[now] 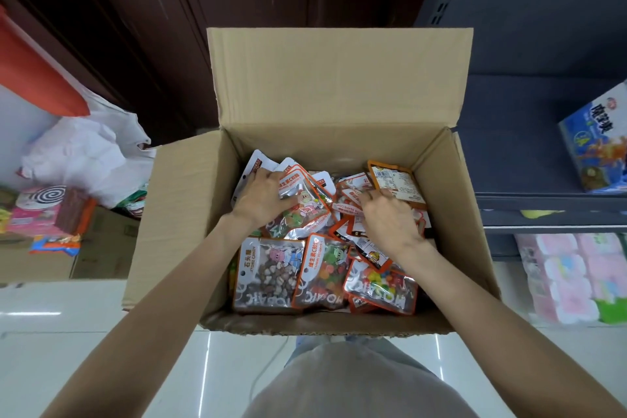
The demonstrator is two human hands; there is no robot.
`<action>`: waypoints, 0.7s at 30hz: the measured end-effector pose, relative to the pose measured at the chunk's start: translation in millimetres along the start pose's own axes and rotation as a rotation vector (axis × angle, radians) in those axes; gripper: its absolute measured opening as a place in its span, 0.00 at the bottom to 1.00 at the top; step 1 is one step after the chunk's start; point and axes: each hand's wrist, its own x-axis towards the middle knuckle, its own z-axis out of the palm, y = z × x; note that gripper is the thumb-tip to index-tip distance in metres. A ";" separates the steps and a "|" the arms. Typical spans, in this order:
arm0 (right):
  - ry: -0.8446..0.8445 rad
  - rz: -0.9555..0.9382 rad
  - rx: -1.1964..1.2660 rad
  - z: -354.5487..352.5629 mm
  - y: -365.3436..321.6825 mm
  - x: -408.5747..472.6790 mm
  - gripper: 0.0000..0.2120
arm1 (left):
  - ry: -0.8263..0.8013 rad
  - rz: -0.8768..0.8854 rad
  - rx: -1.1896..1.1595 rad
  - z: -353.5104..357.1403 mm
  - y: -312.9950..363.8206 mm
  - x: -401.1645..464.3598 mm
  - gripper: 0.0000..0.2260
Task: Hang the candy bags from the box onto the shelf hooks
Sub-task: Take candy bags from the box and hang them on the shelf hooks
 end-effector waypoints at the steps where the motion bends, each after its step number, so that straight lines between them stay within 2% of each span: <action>1: 0.015 -0.003 0.010 0.8 2.1 -0.9 0.17 | -0.022 -0.009 0.002 -1.1 0.2 1.4 0.31; 4: 0.054 -0.001 0.063 0.8 8.2 -3.5 0.18 | -0.023 -0.028 -0.037 -4.3 -4.9 5.9 0.33; 10: 0.243 0.039 0.289 -1.0 15.5 -16.0 0.08 | -0.030 -0.041 -0.147 -8.0 -1.8 1.9 0.32; 12: 0.367 0.094 0.447 -6.0 20.8 -21.5 0.06 | -0.068 -0.022 -0.264 -14.9 2.1 -1.9 0.28; 14: 0.468 0.187 0.643 -15.5 27.8 -28.4 0.07 | -0.067 0.007 -0.316 -24.2 3.5 -8.2 0.19; 16: 0.493 0.296 0.972 -28.7 33.0 -37.7 0.09 | 0.029 0.044 -0.295 -31.9 2.9 -18.2 0.11; 18: 0.455 0.366 1.343 -44.6 34.1 -48.7 0.08 | 0.228 0.072 -0.361 -40.5 3.5 -32.1 0.06; 20: 0.426 0.373 1.595 -60.2 33.0 -58.8 0.09 | 0.417 0.065 -0.641 -51.0 5.7 -45.1 0.02; 21: 0.409 0.367 1.680 -66.3 32.0 -62.4 0.09 | 0.455 0.059 -0.810 -55.6 7.3 -50.3 0.01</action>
